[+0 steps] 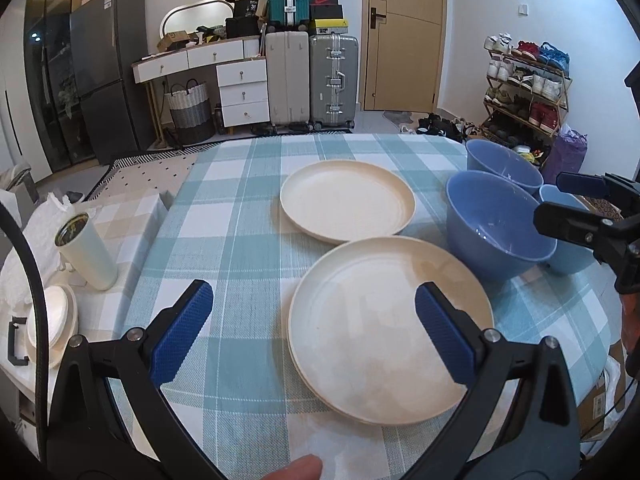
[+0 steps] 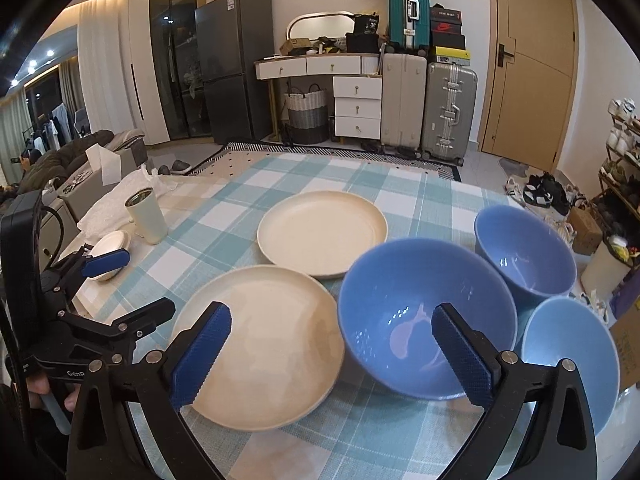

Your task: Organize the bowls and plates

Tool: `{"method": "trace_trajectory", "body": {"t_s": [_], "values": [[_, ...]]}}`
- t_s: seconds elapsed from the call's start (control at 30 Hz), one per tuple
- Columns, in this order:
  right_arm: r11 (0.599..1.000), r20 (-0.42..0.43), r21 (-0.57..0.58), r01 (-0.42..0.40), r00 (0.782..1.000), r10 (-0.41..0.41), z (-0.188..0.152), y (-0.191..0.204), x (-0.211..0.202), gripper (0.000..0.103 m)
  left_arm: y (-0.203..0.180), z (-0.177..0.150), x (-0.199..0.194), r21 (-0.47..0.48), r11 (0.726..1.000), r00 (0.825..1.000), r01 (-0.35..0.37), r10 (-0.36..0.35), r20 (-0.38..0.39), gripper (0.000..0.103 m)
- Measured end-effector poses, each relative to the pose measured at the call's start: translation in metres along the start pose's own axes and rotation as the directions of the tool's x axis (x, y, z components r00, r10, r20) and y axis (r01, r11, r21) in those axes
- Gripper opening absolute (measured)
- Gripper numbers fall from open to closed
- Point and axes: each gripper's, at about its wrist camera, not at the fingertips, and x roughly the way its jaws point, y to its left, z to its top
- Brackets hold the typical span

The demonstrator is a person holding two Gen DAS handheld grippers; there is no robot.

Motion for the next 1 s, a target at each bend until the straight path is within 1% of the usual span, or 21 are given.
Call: {"method": "trace_trajectory", "body": {"t_s": [0.07, 0.17, 0.37, 0.63, 0.83, 1.0], "values": [[1.000, 0.007, 0.001, -0.015, 1.000, 0.015, 0.008, -0.002, -0.001, 0.102, 0.001, 0.008, -0.001, -0.005, 1.000, 1.000, 0.004, -0.004, 0.006, 0.101], [1.000, 0.013, 0.002, -0.016, 1.000, 0.016, 0.018, -0.006, -0.001, 0.102, 0.002, 0.018, 0.000, -0.012, 1.000, 1.000, 0.004, -0.004, 0.010, 0.101], [1.000, 0.016, -0.006, -0.030, 0.999, 0.031, 0.037, -0.009, 0.000, 0.102, 0.004, 0.031, 0.007, -0.032, 0.999, 1.000, 0.006, -0.006, -0.002, 0.101], [1.000, 0.022, 0.001, -0.031, 0.999, 0.031, 0.066, -0.017, 0.009, 0.102, 0.013, 0.050, 0.018, -0.068, 0.998, 1.000, 0.007, -0.008, -0.008, 0.101], [1.000, 0.003, 0.007, -0.011, 1.000, 0.011, 0.084, -0.027, 0.027, 0.102, 0.017, 0.062, 0.027, -0.079, 0.997, 1.000, -0.003, 0.002, -0.015, 0.101], [1.000, -0.029, 0.006, -0.002, 1.000, 0.002, 0.093, -0.033, 0.048, 0.102, 0.018, 0.069, 0.045, -0.089, 0.996, 0.999, -0.009, 0.005, -0.041, 0.101]]}}
